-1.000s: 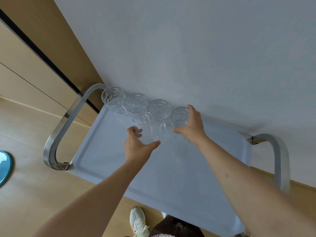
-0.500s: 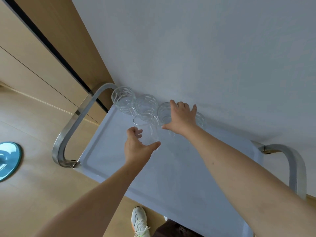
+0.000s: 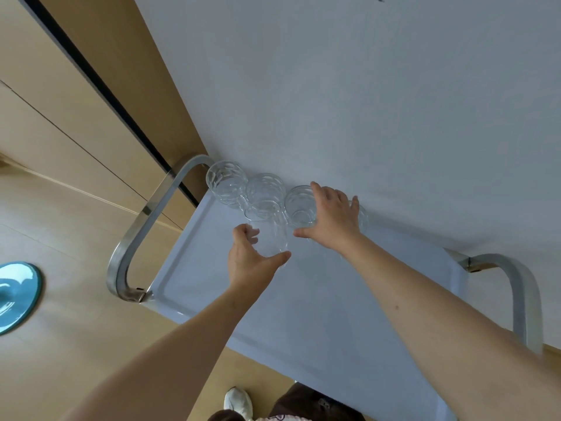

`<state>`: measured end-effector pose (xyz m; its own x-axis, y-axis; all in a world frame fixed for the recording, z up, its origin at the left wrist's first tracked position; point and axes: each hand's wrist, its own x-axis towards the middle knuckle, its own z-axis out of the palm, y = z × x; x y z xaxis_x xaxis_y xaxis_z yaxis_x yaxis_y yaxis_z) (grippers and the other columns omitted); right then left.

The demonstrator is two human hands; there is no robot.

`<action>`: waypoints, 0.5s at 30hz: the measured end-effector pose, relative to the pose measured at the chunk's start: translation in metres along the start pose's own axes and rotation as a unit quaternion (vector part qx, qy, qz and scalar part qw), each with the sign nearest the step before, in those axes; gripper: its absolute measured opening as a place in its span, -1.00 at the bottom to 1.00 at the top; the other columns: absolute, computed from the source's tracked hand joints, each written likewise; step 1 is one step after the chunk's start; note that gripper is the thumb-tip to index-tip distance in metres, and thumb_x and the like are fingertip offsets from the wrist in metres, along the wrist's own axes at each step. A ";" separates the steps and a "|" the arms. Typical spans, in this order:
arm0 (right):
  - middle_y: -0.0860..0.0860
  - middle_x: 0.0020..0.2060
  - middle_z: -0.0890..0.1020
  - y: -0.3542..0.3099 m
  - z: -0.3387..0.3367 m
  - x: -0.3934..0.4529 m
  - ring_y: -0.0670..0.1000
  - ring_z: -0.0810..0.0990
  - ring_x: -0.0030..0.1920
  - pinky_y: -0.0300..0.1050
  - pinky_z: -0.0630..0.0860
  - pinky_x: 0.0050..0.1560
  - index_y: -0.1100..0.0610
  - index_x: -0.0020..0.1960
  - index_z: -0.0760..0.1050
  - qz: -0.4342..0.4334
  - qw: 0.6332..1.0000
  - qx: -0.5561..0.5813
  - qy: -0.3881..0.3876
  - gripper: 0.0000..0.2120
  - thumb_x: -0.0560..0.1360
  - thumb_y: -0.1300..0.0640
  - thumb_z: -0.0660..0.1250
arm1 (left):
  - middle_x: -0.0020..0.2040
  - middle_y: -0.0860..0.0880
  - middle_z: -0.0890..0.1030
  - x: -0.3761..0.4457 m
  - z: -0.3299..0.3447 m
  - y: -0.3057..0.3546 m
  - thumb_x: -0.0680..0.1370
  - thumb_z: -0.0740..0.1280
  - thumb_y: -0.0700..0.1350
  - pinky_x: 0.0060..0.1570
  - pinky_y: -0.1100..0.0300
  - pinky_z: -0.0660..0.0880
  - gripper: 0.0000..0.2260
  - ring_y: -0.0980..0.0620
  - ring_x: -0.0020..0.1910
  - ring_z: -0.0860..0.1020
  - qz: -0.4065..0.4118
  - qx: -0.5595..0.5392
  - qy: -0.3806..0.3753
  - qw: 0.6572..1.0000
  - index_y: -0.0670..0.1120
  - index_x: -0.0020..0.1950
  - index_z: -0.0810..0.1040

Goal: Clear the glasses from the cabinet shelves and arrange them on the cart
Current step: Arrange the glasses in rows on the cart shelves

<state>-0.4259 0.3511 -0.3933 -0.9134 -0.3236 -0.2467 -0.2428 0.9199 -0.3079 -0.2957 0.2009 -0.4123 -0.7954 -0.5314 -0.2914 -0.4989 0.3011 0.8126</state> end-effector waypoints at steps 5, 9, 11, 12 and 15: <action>0.03 0.53 0.25 -0.015 0.002 -0.038 0.18 0.15 0.55 0.33 0.05 0.52 -0.03 0.59 0.05 0.023 0.999 -0.014 0.044 0.04 0.32 -0.33 0.51 | 0.20 0.22 0.48 -0.009 -0.028 -0.005 0.23 0.64 0.08 0.07 0.16 0.49 -0.24 0.14 0.19 0.49 0.035 0.005 -0.018 0.999 0.13 0.26 0.27; 0.08 0.56 0.17 -0.038 0.010 -0.085 0.21 0.09 0.56 0.31 0.07 0.51 -0.01 0.60 0.06 0.055 0.996 -0.041 0.062 0.02 0.35 -0.34 0.48 | 0.21 0.20 0.48 -0.023 -0.060 -0.019 0.23 0.64 0.09 0.09 0.13 0.51 -0.24 0.14 0.20 0.49 0.079 0.004 -0.037 0.996 0.12 0.27 0.27; 0.09 0.56 0.16 -0.053 0.020 -0.115 0.21 0.07 0.57 0.29 0.06 0.52 -0.01 0.60 0.06 0.073 0.994 -0.046 0.070 0.00 0.35 -0.33 0.48 | 0.22 0.18 0.48 -0.033 -0.079 -0.029 0.24 0.64 0.09 0.11 0.12 0.51 -0.24 0.14 0.20 0.49 0.105 0.005 -0.050 0.993 0.11 0.27 0.26; 0.09 0.57 0.15 -0.062 0.026 -0.130 0.21 0.06 0.57 0.29 0.05 0.53 -0.01 0.60 0.06 0.081 0.993 -0.049 0.071 0.01 0.36 -0.32 0.48 | 0.22 0.18 0.48 -0.039 -0.088 -0.036 0.24 0.64 0.10 0.11 0.12 0.51 -0.24 0.15 0.20 0.48 0.113 0.005 -0.057 0.992 0.12 0.27 0.25; 0.11 0.58 0.11 -0.086 0.044 -0.177 0.22 0.03 0.58 0.28 0.04 0.54 0.01 0.61 0.04 0.099 0.991 -0.054 0.069 0.01 0.37 -0.30 0.49 | 0.23 0.17 0.48 -0.058 -0.118 -0.061 0.24 0.64 0.11 0.13 0.12 0.50 -0.23 0.14 0.20 0.48 0.127 0.003 -0.073 0.989 0.11 0.28 0.25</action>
<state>-0.2295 0.3197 -0.3640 -0.9809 -0.1083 -0.1617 -0.0813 0.9830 -0.1649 -0.1784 0.1203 -0.3855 -0.9363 -0.3181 -0.1486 -0.2784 0.4147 0.8663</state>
